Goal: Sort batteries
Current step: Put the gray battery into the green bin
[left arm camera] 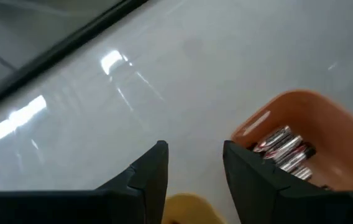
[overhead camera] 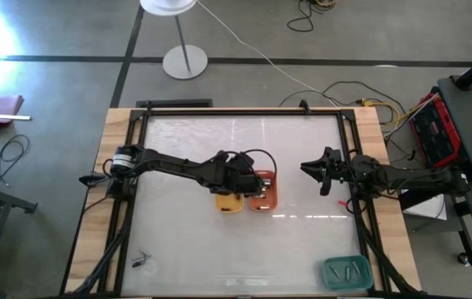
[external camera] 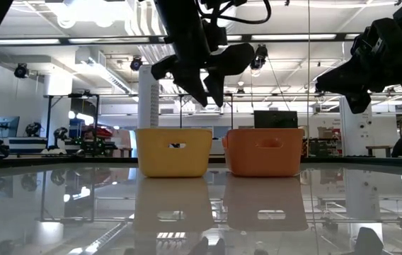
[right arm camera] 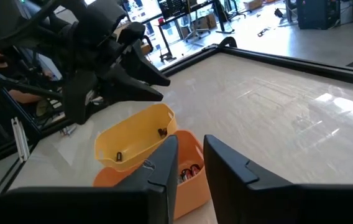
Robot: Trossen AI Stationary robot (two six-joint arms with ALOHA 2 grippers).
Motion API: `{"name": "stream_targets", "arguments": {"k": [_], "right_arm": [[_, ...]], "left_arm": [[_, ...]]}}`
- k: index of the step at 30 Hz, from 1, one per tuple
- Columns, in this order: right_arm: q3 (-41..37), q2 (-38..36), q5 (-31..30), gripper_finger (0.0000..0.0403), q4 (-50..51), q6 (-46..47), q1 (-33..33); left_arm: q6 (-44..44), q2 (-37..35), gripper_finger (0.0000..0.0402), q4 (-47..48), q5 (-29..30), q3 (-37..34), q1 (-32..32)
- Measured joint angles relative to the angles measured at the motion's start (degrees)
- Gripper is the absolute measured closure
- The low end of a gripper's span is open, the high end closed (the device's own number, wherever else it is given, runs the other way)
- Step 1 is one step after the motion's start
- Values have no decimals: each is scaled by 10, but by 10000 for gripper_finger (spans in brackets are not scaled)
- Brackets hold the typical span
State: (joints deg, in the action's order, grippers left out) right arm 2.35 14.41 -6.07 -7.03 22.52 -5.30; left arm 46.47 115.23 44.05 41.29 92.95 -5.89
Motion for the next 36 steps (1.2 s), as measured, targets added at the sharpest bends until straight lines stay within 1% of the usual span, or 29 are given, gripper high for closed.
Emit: {"name": "stream_targets", "arguments": {"k": [3,6,12,16,19,22,27,29,31,33,36], "right_arm": [[0,0,0,327,0,0,0],[0,0,0,320,0,0,0],[0,0,0,308,0,0,0],[0,0,0,303,0,0,0],[0,0,0,300,0,0,0],[0,0,0,303,0,-1,0],[0,0,0,316,-8,-60,0],[0,-1,0,322,-22,-66,0],[0,-1,-1,328,-33,-52,0],[0,-1,-1,333,-43,-11,0],[0,-1,0,340,-48,71,0]], "left_arm": [[-51,0,265,-17,14,-1,0],[-72,0,265,-56,30,-1,0],[-139,0,265,-111,-2,-1,1],[-131,0,264,-133,0,-4,0],[-112,0,253,-137,1,-8,0],[-91,1,233,-135,3,-13,1],[-59,25,191,-143,7,-12,0],[-52,37,180,-147,7,-12,0],[-43,44,177,-150,7,-12,-2],[-40,50,178,-152,12,-12,-7],[-47,53,189,-156,53,-12,-29]]}}
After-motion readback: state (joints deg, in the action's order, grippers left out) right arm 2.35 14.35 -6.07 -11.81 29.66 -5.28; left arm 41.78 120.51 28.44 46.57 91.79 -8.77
